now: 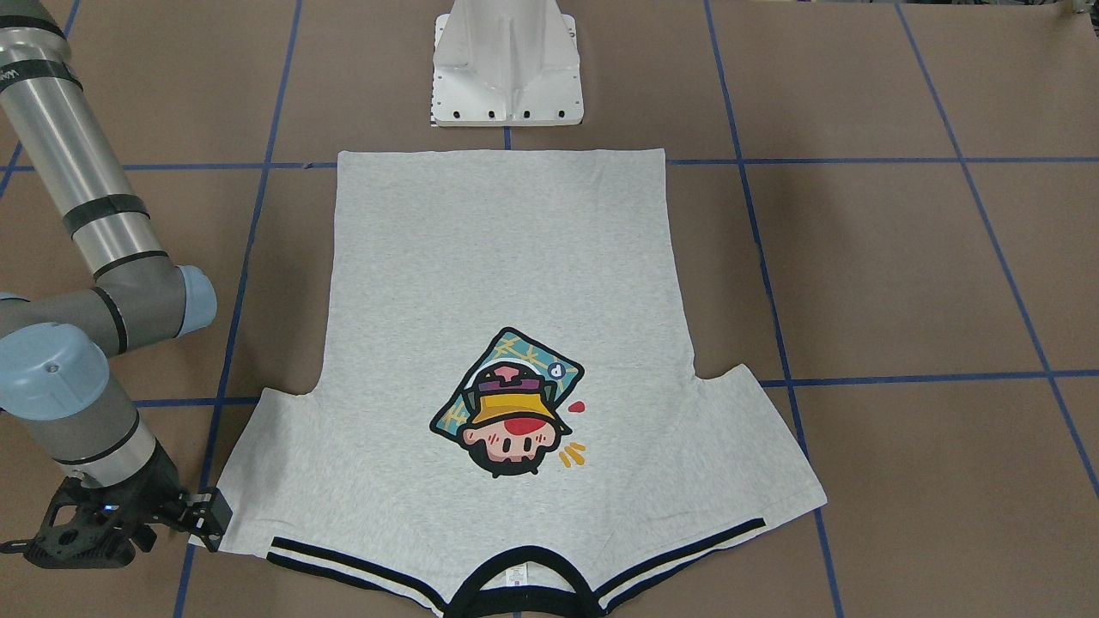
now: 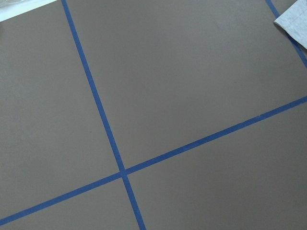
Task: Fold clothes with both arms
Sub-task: 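Move the right gripper toward the shirt's shoulder farthest from the robot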
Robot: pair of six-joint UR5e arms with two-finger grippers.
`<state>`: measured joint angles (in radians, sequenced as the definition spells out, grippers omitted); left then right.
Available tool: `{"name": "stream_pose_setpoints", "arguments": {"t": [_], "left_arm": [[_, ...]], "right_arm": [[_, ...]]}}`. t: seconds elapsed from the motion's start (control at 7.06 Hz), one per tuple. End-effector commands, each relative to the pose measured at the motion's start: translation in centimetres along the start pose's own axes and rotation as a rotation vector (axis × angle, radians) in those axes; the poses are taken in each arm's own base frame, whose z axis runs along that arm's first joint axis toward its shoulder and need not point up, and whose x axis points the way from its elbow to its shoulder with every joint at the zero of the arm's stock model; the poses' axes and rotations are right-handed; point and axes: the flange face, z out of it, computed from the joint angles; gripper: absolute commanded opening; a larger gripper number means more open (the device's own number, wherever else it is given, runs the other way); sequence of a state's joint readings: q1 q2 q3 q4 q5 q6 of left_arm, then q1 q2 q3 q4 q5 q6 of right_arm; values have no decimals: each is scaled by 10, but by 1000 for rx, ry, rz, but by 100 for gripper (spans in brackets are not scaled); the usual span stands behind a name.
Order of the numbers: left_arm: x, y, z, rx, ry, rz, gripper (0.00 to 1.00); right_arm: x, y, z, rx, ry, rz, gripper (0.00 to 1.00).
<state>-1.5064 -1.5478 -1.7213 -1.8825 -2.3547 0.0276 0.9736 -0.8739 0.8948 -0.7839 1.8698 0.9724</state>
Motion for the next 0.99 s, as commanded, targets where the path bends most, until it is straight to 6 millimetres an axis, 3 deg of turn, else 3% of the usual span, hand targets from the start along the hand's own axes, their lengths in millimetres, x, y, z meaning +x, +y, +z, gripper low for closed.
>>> {"name": "stream_pose_setpoints", "arguments": {"t": [0.0, 0.28, 0.57, 0.71, 0.85], "left_arm": [[0, 0, 1, -1, -1, 2, 100], [1, 0, 0, 1, -1, 3, 100], [1, -1, -1, 3, -2, 3, 100], [1, -2, -1, 4, -2, 4, 100], [2, -2, -2, 6, -2, 6, 100]], "right_arm": [[-8, -2, 3, -15, -17, 52, 72], [-9, -2, 3, -18, -19, 53, 53], [-2, 3, 4, -50, -33, 59, 48], [-2, 3, 3, -49, -35, 57, 39], [-1, 2, 3, -49, -35, 60, 11]]}}
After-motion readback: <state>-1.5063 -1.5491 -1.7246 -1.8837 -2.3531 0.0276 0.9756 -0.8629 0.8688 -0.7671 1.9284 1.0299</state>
